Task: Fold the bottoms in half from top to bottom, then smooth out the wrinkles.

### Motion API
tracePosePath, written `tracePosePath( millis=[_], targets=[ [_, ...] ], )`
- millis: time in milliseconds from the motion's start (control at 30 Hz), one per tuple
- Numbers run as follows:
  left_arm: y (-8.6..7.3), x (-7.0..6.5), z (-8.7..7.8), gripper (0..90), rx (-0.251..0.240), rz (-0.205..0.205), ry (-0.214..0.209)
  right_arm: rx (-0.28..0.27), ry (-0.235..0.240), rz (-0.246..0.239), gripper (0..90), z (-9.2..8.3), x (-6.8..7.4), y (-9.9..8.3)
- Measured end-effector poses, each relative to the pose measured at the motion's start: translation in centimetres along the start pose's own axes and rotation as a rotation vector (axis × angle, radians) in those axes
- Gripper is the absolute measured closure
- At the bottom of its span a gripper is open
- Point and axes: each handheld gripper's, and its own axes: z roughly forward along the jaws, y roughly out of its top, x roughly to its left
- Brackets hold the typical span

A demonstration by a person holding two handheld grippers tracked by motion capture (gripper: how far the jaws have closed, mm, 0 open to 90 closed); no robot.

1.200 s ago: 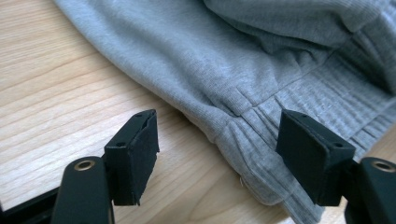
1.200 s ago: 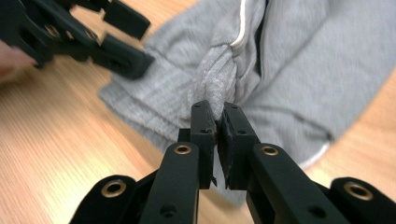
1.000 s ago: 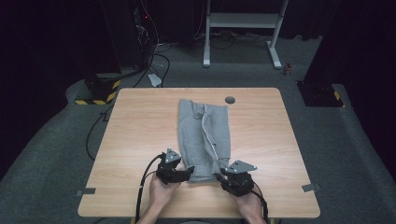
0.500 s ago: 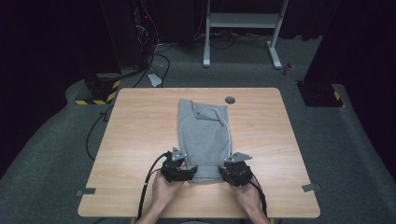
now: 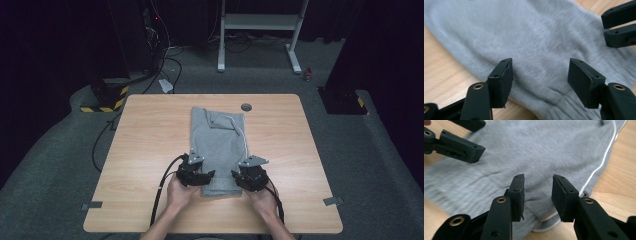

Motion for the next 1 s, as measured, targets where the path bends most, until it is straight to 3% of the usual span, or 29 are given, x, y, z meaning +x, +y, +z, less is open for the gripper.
tracePosePath(
  millis=[67,200,333,567,800,1000],
  targets=[
    [-0.5,0.7,0.5,37.0,0.035,-0.010,0.012,0.033,0.004,0.021,61.7,0.9,-0.6,-0.4],
    [-1.1,0.9,0.6,36.9,0.037,-0.036,-0.010,0.042,0.020,0.019,61.2,1.0,-0.7,-1.0],
    [-1.6,0.5,0.2,36.9,0.038,0.002,-0.001,0.049,0.034,0.000,60.8,0.9,-0.3,-1.5],
    [-2.4,-0.2,-0.3,36.9,0.033,0.025,-0.008,0.030,0.063,-0.025,60.0,0.3,0.3,-2.7],
    [-3.4,-1.1,-1.0,37.1,0.015,0.023,-0.022,0.025,0.087,-0.031,60.4,-0.4,0.7,-3.5],
    [-5.0,-1.9,-2.2,37.5,-0.004,0.022,-0.045,0.027,0.135,-0.027,61.7,-1.1,1.4,-4.3]
  ],
)
